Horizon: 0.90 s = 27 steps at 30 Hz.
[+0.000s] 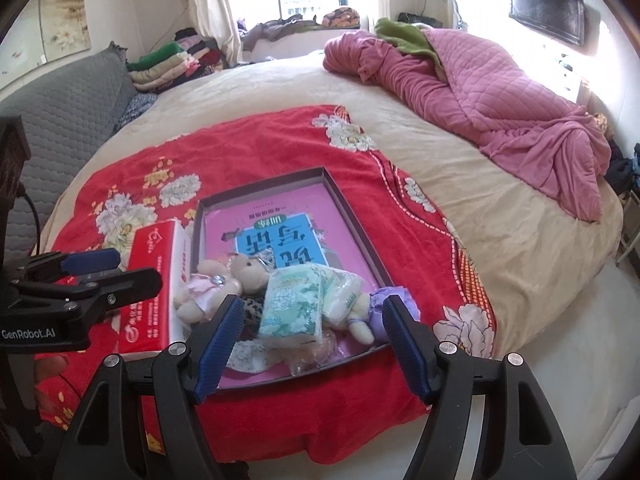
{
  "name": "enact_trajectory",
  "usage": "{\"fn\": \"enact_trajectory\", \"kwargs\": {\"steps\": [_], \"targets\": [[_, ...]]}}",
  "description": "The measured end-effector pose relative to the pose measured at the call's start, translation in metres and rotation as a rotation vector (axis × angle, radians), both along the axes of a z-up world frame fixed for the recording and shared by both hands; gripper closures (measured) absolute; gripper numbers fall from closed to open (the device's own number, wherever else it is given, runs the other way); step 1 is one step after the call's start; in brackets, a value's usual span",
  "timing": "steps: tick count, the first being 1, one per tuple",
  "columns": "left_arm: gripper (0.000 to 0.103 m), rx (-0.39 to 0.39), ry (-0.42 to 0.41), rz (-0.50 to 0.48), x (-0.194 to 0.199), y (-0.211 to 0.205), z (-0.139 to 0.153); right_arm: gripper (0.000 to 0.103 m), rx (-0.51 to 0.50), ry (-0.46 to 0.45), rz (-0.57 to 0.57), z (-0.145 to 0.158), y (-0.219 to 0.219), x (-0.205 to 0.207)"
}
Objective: Organize soft objects
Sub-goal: 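Withdraw both tools from the tray back toward the remaining items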
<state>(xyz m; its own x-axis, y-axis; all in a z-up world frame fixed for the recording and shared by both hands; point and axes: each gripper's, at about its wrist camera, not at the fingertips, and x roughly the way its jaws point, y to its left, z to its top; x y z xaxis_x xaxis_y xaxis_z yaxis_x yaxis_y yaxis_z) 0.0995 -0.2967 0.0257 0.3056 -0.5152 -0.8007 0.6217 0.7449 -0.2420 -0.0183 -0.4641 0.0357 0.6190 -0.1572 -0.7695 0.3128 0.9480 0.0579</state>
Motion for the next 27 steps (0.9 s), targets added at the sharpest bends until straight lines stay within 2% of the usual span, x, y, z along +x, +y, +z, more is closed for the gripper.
{"fn": "enact_trajectory", "kwargs": {"steps": [6, 14, 27], "targets": [[0.018, 0.008, -0.044, 0.038, -0.012, 0.032, 0.018, 0.029, -0.02, -0.049, 0.015, 0.026, 0.022, -0.007], [0.018, 0.006, -0.097, 0.095, -0.028, 0.081, 0.04, 0.029, -0.042, -0.101, 0.093, 0.057, 0.065, -0.012], [0.017, 0.02, -0.156, 0.193, -0.043, 0.148, 0.06, 0.029, -0.082, -0.13, 0.206, 0.081, 0.129, -0.009]]}}
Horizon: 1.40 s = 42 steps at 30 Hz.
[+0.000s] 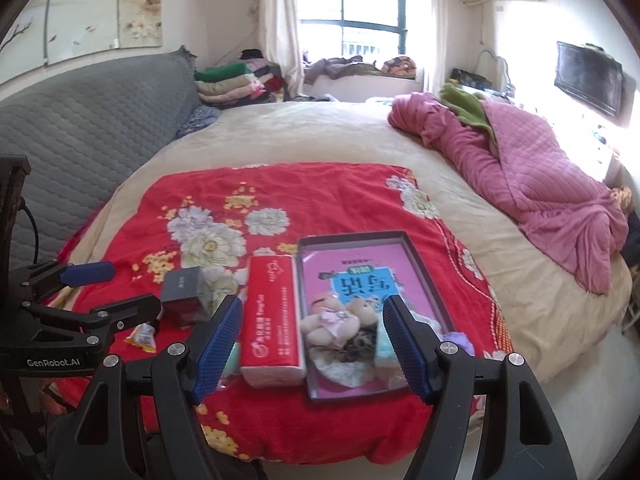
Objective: Organize soft objects
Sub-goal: 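Withdraw both tools from the tray back toward the remaining items, then grasp the snack bag with the left tool while the right tool grasps the green sponge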
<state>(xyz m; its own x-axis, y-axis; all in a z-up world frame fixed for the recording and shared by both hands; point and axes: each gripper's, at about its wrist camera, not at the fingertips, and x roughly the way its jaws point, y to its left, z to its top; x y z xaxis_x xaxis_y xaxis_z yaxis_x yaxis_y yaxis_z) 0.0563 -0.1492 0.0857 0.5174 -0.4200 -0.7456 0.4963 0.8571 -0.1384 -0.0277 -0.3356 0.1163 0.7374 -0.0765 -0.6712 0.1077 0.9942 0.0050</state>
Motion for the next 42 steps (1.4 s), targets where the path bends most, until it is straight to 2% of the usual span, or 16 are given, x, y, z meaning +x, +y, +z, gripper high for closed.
{"fn": "enact_trajectory", "kwargs": {"steps": [10, 17, 27, 32, 42], "targets": [[0.017, 0.001, 0.013, 0.078, -0.005, 0.051, -0.008, 0.029, -0.024, 0.019, 0.098, -0.007, 0.049, 0.009], [0.017, 0.026, 0.042, 0.127, -0.002, 0.08, -0.032, 0.029, -0.044, 0.076, 0.169, -0.034, 0.086, 0.022], [0.017, 0.06, 0.102, 0.19, 0.008, 0.111, -0.072, 0.029, -0.066, 0.15, 0.228, -0.07, 0.113, 0.041], [0.017, 0.061, 0.162, 0.225, 0.014, 0.13, -0.1, 0.029, -0.094, 0.209, 0.264, -0.095, 0.124, 0.051], [0.017, 0.042, 0.292, 0.286, 0.041, 0.156, -0.15, 0.029, -0.268, 0.379, 0.368, -0.166, 0.156, 0.077]]}}
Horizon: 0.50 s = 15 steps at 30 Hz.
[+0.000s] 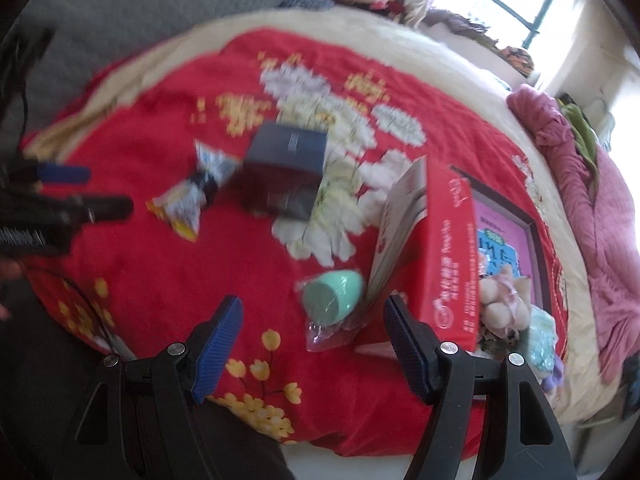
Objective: Organize soft objects
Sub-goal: 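Grasp the snack bag with the left tool while the right tool grasps the green sponge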
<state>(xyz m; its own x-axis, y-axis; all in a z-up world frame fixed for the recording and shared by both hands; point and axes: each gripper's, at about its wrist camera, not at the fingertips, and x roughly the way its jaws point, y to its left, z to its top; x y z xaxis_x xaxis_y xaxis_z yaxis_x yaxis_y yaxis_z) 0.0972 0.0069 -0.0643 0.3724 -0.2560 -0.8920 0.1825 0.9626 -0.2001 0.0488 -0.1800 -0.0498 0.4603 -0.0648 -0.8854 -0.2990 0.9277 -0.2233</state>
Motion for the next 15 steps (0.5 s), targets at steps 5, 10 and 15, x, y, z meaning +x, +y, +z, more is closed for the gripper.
{"fn": "enact_trajectory", "kwargs": {"steps": [5, 10, 15], "targets": [[0.017, -0.026, 0.063, 0.007, 0.02, 0.0, -0.02, 0.029, -0.172, 0.058, 0.065, -0.035, 0.013, 0.016], [0.017, -0.018, 0.095, 0.001, 0.039, -0.01, -0.034, 0.029, -0.333, 0.098, 0.118, -0.065, 0.017, 0.025], [0.017, -0.017, 0.117, -0.012, 0.057, -0.023, -0.046, 0.037, -0.385, 0.118, 0.15, -0.084, 0.015, 0.031]]}}
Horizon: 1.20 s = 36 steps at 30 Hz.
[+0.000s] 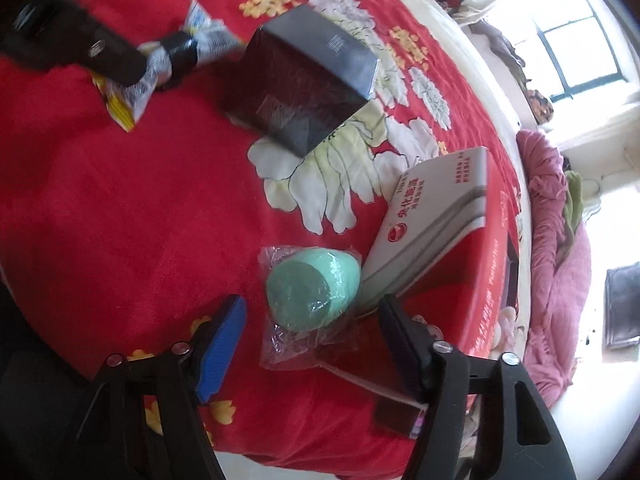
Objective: Organize soft objects
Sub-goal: 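Grasp the snack bag with the left tool while the right tool grasps the green sponge, then carry the snack bag and green sponge over the tray and lower them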
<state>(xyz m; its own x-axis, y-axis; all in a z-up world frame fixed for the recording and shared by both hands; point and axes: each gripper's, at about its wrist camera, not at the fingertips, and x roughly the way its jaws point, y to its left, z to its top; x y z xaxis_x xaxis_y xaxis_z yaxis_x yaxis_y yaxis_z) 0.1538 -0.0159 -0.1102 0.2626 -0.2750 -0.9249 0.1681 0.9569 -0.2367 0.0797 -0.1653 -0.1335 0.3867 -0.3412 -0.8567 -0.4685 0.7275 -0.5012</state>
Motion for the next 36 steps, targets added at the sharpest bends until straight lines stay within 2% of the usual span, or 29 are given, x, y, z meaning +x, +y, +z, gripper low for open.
{"fn": "enact_trajectory", "kwargs": {"steps": [2, 5, 9, 14, 16, 17, 18, 19, 21, 25, 28, 31, 36], "targets": [[0.017, 0.001, 0.008, -0.004, 0.006, -0.004, -0.005, 0.041, 0.014, 0.013, -0.006, -0.004, -0.003, 0.006], [0.017, 0.018, 0.007, -0.008, 0.013, -0.008, -0.009, 0.052, 0.001, 0.005, -0.015, -0.009, -0.009, 0.015], [0.017, 0.017, 0.004, -0.013, 0.023, -0.01, -0.013, 0.055, -0.028, -0.017, 0.0, -0.013, -0.006, 0.021], [0.02, 0.03, -0.004, -0.022, 0.028, -0.015, -0.017, 0.057, 0.016, -0.052, -0.015, -0.003, -0.011, 0.028], [0.028, 0.041, 0.001, -0.02, 0.029, -0.017, -0.02, 0.057, 0.062, -0.06, -0.035, 0.009, -0.011, 0.027], [0.036, 0.046, 0.001, -0.021, 0.029, -0.018, -0.021, 0.057, 0.101, -0.067, -0.051, 0.017, -0.014, 0.027], [0.045, 0.054, -0.003, -0.023, 0.03, -0.019, -0.021, 0.057, 0.154, -0.077, -0.071, 0.026, -0.019, 0.028], [0.049, 0.064, -0.005, -0.023, 0.03, -0.02, -0.021, 0.057, 0.203, -0.076, -0.091, 0.034, -0.023, 0.028], [0.063, 0.045, -0.005, -0.02, 0.032, -0.02, -0.021, 0.057, 0.313, -0.093, -0.114, 0.05, -0.031, 0.03], [0.064, 0.017, -0.006, -0.016, 0.033, -0.019, -0.018, 0.057, 0.49, -0.1, -0.167, 0.073, -0.038, 0.028], [0.065, -0.019, -0.024, -0.001, 0.028, -0.014, -0.009, 0.057, 0.567, -0.112, -0.187, 0.086, -0.039, 0.023], [0.065, -0.049, -0.066, 0.013, 0.02, -0.01, 0.012, 0.057, 0.621, -0.133, -0.195, 0.1, -0.041, 0.016], [0.065, -0.054, -0.156, 0.007, 0.002, -0.012, 0.061, 0.057, 0.682, -0.192, -0.194, 0.129, -0.046, 0.003]]}}
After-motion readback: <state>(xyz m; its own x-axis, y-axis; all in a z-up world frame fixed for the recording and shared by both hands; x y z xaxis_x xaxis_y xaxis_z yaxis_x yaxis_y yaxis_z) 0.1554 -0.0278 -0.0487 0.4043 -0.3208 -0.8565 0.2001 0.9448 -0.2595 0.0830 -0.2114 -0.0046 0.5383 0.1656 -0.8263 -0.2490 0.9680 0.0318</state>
